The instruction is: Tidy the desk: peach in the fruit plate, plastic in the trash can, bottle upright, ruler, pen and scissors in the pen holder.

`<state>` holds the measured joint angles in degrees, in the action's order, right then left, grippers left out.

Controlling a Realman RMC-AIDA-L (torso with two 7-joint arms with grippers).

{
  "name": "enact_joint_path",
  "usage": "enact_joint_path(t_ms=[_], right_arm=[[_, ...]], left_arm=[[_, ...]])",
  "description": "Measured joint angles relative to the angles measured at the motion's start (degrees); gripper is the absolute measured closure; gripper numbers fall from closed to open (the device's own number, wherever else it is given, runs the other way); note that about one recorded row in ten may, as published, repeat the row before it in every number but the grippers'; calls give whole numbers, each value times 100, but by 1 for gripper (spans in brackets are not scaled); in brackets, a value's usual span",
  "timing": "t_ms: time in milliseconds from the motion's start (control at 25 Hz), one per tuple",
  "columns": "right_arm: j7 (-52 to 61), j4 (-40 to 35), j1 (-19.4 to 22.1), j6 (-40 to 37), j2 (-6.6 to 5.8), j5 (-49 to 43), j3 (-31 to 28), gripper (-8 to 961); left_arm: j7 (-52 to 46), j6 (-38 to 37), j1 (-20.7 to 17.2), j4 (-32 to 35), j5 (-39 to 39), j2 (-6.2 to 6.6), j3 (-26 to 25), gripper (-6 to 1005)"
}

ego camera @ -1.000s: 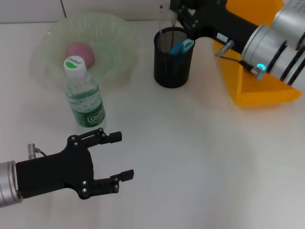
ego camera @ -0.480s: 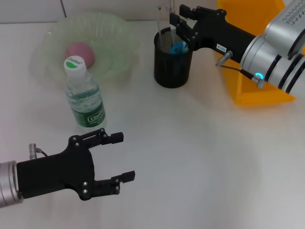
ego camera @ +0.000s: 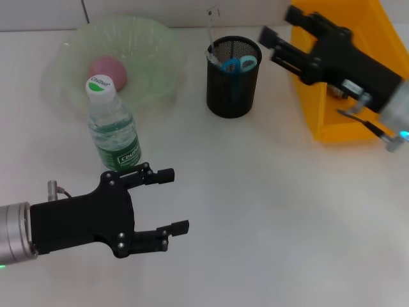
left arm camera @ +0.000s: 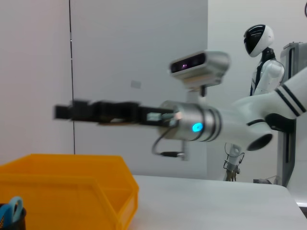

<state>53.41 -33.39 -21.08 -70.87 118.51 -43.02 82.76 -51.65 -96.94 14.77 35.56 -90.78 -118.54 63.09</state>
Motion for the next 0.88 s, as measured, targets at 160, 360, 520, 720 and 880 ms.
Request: enact_joint_path(t_ms=[160, 360, 520, 720, 880], right_arm=[[469, -324, 767, -1310, -351, -556, -101, 258], [794, -163, 899, -3012, -703, -2909, -962, 174], [780, -360, 1034, -3276, -487, -4276, -1771, 127], [780, -791, 1087, -3232, -104, -5327, -2487, 127], [781, -917, 1050, -3231, 45, -5794, -2904, 127]], left_arm=[[-111, 75, 103, -7, -1, -1, 1, 200], [-295, 102, 191, -2, -9, 16, 11, 200], [-523, 119, 328, 37, -254, 22, 11, 200], [-638, 180, 452, 9, -450, 13, 18, 200], [-638, 199, 472, 1, -450, 9, 19, 200]])
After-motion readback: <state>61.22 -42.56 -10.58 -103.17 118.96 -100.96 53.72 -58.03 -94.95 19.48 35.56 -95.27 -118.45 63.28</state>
